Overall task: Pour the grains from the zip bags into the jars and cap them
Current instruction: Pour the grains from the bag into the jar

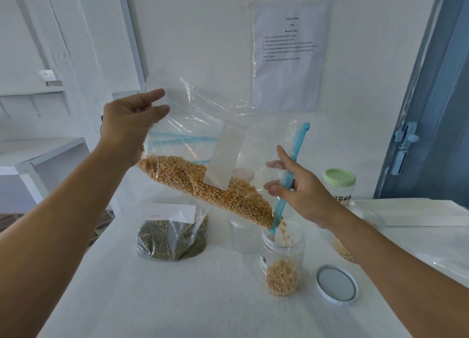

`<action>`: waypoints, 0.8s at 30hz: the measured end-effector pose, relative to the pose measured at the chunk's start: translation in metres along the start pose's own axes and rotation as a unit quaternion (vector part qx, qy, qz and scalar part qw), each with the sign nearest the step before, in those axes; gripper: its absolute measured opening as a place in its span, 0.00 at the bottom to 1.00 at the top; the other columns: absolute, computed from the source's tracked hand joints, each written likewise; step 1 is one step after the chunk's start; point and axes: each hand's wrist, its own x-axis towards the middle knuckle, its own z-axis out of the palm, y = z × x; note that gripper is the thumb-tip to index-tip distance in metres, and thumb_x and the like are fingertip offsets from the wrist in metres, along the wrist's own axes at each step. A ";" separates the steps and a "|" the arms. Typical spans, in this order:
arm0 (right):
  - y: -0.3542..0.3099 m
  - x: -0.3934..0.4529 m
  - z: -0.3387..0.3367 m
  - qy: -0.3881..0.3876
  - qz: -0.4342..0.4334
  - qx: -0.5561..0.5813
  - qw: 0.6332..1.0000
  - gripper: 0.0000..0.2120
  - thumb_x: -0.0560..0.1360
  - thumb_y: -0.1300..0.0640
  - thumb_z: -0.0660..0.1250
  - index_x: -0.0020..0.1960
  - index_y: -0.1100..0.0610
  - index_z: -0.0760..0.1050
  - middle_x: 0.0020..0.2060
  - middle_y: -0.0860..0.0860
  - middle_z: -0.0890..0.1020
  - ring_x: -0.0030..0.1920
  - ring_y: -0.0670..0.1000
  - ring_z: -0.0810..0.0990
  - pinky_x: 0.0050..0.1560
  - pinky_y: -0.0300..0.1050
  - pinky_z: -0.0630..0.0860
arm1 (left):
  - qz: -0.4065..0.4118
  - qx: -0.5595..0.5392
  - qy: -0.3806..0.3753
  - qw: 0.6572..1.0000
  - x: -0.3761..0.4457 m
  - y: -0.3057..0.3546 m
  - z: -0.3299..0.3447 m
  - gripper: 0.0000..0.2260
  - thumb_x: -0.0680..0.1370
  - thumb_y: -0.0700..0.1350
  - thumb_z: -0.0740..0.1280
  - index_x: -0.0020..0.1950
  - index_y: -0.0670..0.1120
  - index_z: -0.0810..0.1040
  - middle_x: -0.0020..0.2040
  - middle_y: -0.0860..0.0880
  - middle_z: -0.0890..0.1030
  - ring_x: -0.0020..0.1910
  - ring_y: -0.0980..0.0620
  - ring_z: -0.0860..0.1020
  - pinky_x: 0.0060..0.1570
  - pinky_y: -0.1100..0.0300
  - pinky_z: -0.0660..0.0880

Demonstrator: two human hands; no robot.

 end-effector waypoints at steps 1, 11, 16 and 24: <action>0.000 0.000 0.000 0.000 0.000 0.000 1.000 0.41 0.80 0.68 0.68 0.83 0.45 0.53 0.69 0.42 0.75 0.57 0.48 0.85 0.56 0.32 0.78 | 0.000 0.000 0.001 1.000 0.000 0.000 0.000 0.16 0.72 0.40 0.81 0.58 0.50 0.88 0.39 0.57 0.82 0.49 0.53 0.80 0.65 0.57 0.78; 0.002 0.001 0.001 0.002 0.001 0.000 1.000 0.41 0.80 0.68 0.68 0.83 0.45 0.53 0.69 0.42 0.76 0.57 0.49 0.85 0.60 0.35 0.78 | 0.002 0.006 -0.003 1.000 0.003 -0.001 0.001 0.16 0.71 0.41 0.81 0.58 0.51 0.88 0.38 0.60 0.82 0.49 0.53 0.79 0.66 0.55 0.78; 0.004 0.001 0.001 0.002 0.002 0.005 1.000 0.41 0.80 0.69 0.68 0.83 0.44 0.54 0.69 0.42 0.76 0.57 0.49 0.86 0.59 0.34 0.78 | 0.006 0.006 -0.005 1.000 0.001 -0.002 0.002 0.17 0.72 0.39 0.80 0.60 0.49 0.87 0.35 0.60 0.80 0.43 0.56 0.78 0.65 0.57 0.78; 0.006 0.000 0.001 0.005 0.005 0.006 1.000 0.41 0.80 0.69 0.68 0.83 0.44 0.53 0.69 0.41 0.76 0.57 0.50 0.85 0.61 0.36 0.78 | 0.013 0.012 -0.008 1.000 0.001 -0.002 0.005 0.17 0.73 0.39 0.80 0.61 0.48 0.87 0.34 0.61 0.78 0.42 0.56 0.76 0.57 0.65 0.77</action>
